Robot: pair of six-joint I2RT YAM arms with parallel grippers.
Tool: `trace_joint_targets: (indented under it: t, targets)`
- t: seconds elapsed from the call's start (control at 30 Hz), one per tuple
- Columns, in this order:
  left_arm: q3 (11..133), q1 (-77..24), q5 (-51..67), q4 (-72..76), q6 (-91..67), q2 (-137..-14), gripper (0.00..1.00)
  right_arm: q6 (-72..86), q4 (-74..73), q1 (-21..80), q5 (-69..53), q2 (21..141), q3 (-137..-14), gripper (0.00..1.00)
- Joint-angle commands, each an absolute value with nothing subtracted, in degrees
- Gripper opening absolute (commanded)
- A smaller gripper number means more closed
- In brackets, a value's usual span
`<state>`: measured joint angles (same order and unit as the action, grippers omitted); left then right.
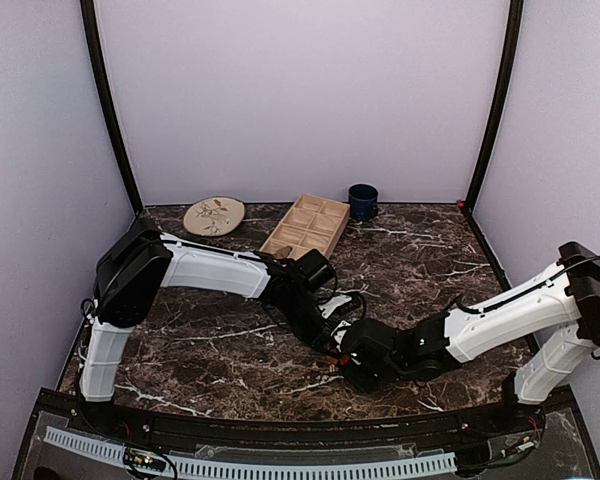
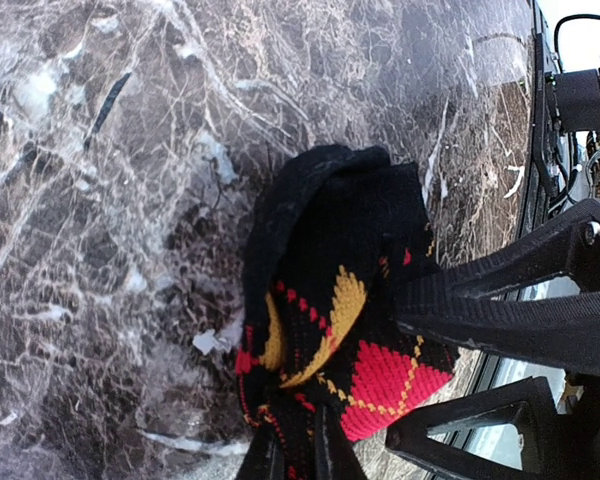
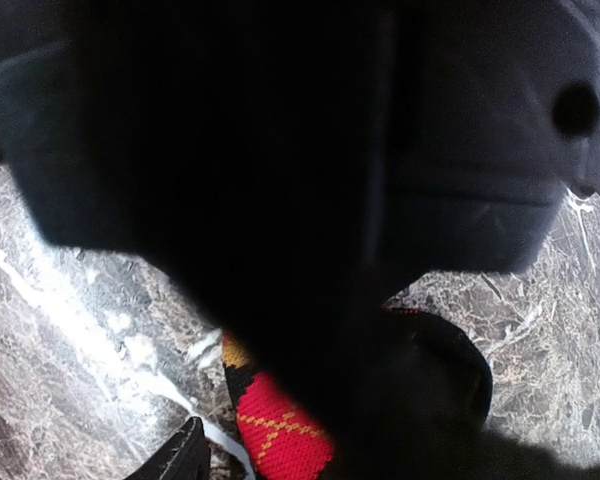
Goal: Roll the socks
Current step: Roll the sock at the center of the board.
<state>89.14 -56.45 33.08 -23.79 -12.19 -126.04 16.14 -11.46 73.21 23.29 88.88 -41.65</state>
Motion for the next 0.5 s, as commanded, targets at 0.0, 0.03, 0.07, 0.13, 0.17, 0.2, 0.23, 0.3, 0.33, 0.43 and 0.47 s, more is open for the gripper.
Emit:
trace_joint_targets:
  t: [0.0,0.03,0.07,0.13,0.17,0.2,0.23,0.3,0.33,0.43,0.47]
  targets:
    - [89.0,-56.6,32.0,-29.1,-10.7,-128.1,0.00,18.3,-11.2,72.4,25.0,90.5,-41.0,0.60]
    - [89.0,-56.6,32.1,-29.2,-10.6,-128.1,0.00,18.3,-11.2,72.1,24.9,90.6,-41.0,0.60]
    - [88.8,-56.6,32.1,-29.2,-10.6,-128.1,0.00,18.3,-11.3,71.9,24.8,90.7,-41.2,0.60]
    - [88.6,-56.6,32.2,-29.2,-10.5,-128.1,0.00,18.9,-11.8,71.3,24.6,91.0,-41.3,0.60]
    - [88.6,-56.6,32.3,-29.2,-10.5,-128.1,0.00,19.2,-11.9,71.1,24.5,92.1,-41.3,0.60]
    - [88.6,-56.6,32.3,-29.2,-10.5,-128.1,0.00,19.6,-11.9,70.9,24.5,92.7,-41.3,0.60]
    - [88.5,-56.5,32.3,-29.3,-10.5,-128.1,0.00,20.2,-12.2,70.7,24.3,93.0,-41.4,0.59]
    - [88.6,-56.4,32.2,-29.3,-10.3,-128.1,0.00,20.9,-12.7,70.6,24.1,93.7,-41.5,0.59]
    - [88.6,-56.3,32.3,-29.4,-10.3,-128.1,0.00,21.4,-13.0,70.5,24.1,93.9,-41.5,0.59]
    - [88.6,-56.0,32.4,-29.4,-10.4,-128.2,0.00,23.0,-13.4,70.2,23.8,94.2,-41.3,0.56]
    - [88.6,-55.9,32.4,-29.3,-10.4,-128.2,0.00,23.7,-13.8,70.1,23.8,94.3,-41.2,0.55]
